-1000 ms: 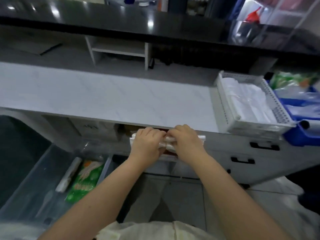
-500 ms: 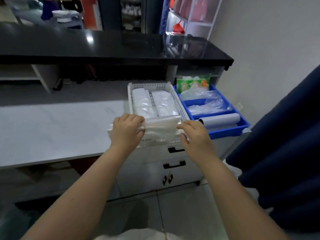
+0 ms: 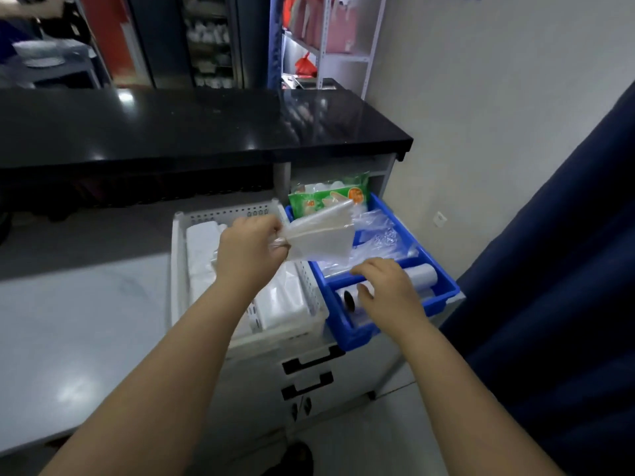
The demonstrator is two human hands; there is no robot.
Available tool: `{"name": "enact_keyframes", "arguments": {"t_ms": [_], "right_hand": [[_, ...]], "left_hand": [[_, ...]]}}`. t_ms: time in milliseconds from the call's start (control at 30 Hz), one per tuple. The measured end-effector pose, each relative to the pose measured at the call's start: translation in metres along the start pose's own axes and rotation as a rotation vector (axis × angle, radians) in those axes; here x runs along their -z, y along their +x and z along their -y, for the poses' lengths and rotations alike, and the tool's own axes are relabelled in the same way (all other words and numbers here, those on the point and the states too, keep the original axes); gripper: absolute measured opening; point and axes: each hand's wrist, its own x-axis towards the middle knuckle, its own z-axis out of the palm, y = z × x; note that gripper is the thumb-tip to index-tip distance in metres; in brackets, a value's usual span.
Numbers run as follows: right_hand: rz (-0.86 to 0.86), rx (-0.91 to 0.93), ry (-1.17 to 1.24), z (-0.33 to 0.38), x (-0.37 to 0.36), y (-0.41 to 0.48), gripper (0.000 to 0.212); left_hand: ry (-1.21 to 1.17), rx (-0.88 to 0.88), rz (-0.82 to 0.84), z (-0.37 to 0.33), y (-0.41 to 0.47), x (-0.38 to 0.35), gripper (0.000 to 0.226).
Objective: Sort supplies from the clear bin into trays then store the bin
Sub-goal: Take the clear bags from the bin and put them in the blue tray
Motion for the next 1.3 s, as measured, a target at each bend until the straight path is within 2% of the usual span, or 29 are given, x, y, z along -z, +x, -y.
{"name": "enact_keyframes", "arguments": {"t_ms": [267,467,633,800,867,933,1033,1133,1233,1300], "right_hand": [[0.13,-0.105,-0.07,-0.073,-0.023,0.061,0.03],[0.244,-0.108,-0.059,-0.103,-0.046,0.097,0.036],[0.606,-0.121,-0.152,-0.116,-0.06,0.137,0.061],[0.851,0.008,-0.25,-0.133,-0.068,0.168,0.079],[0.939,0.13,-0.353,-0.134,-0.073,0.172,0.082],[0.939,0.228,-0.383,-0.136,-0.081,0.171,0.077],[0.906,0.272,-0.316,-0.144,-0.088,0.171,0.073],[0.931,0.23,-0.22,-0.153,-0.092,0.171,0.065],[0.999,0.129,-0.074,-0.156,-0.092,0.168,0.045],[0.989,0.153,-0.039,-0.155,-0.088,0.167,0.033]], "left_hand": [[-0.047,-0.007,0.071,0.002,0.078,-0.07,0.017],[-0.02,-0.03,0.127,-0.009,0.111,-0.103,0.019],[0.02,0.0,0.135,-0.02,0.127,-0.115,0.023],[0.044,0.062,0.085,-0.028,0.13,-0.116,0.022],[0.054,0.095,0.062,-0.031,0.127,-0.116,0.02],[0.063,0.138,0.055,-0.035,0.122,-0.117,0.02],[0.08,0.199,0.048,-0.041,0.115,-0.121,0.019],[0.109,0.243,0.036,-0.048,0.108,-0.123,0.018],[0.124,0.288,0.0,-0.052,0.101,-0.121,0.018],[0.13,0.321,-0.04,-0.054,0.097,-0.119,0.018]]}}
